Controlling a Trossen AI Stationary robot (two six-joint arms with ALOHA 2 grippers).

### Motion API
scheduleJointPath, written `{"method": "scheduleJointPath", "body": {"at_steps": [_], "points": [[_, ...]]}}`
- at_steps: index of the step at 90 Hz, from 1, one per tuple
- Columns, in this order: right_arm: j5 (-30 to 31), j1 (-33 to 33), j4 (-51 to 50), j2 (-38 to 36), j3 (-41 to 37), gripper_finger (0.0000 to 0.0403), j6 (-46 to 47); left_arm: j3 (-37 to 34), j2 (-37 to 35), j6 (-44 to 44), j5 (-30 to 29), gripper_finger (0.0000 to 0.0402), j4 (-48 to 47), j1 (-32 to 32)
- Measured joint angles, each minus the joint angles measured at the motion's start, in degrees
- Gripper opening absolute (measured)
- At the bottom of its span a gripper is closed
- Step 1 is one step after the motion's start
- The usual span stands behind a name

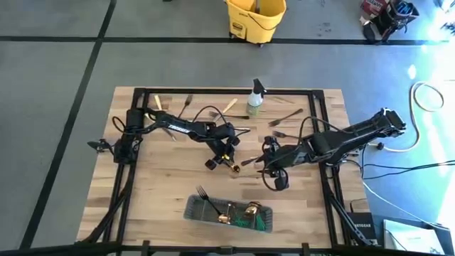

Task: Sort silverware
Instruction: Put the green spoon into the gray cutlery rack

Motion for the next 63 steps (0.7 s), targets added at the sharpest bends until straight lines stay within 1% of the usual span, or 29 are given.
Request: {"method": "scheduleJointPath", "body": {"at_steps": [12, 16, 28, 37, 48, 59, 63], "points": [[-0.6, 0.0, 0.0, 0.0, 0.0, 0.0144, -0.4, 0.1, 0.0, 0.0, 0.4, 0.0017, -1.8, 0.0], [-0.6, 0.0, 0.0, 0.0, 0.0, 0.0144, -0.5, 0.1, 0.1, -0.6, 0.8, 0.0008, -2.3, -0.1], [-0.5, 0.0, 0.1, -0.1, 0.0, 0.0144, -0.6, 0.0, -1.7, -3.3, -0.2, 0.0003, -4.2, -1.0], [0.4, 0.0, 0.3, -0.2, 0.7, 0.0144, -0.6, -0.4, -4.4, -4.4, -2.6, 0.0002, -7.2, -1.7], [2.6, 0.0, 1.5, -0.3, 2.4, 0.0144, -0.6, -0.4, -8.9, -6.9, -4.9, 0.0001, -6.9, -2.6], [3.2, -0.1, 2.6, -0.3, 3.9, 0.0144, -2.0, -0.3, -13.4, -10.1, -5.0, 0.0001, -7.3, -3.2], [4.3, -0.1, 2.7, -0.3, 4.5, 0.0144, -2.8, -0.3, -15.0, -11.6, -5.0, 0.0001, -7.7, -3.4]]}}
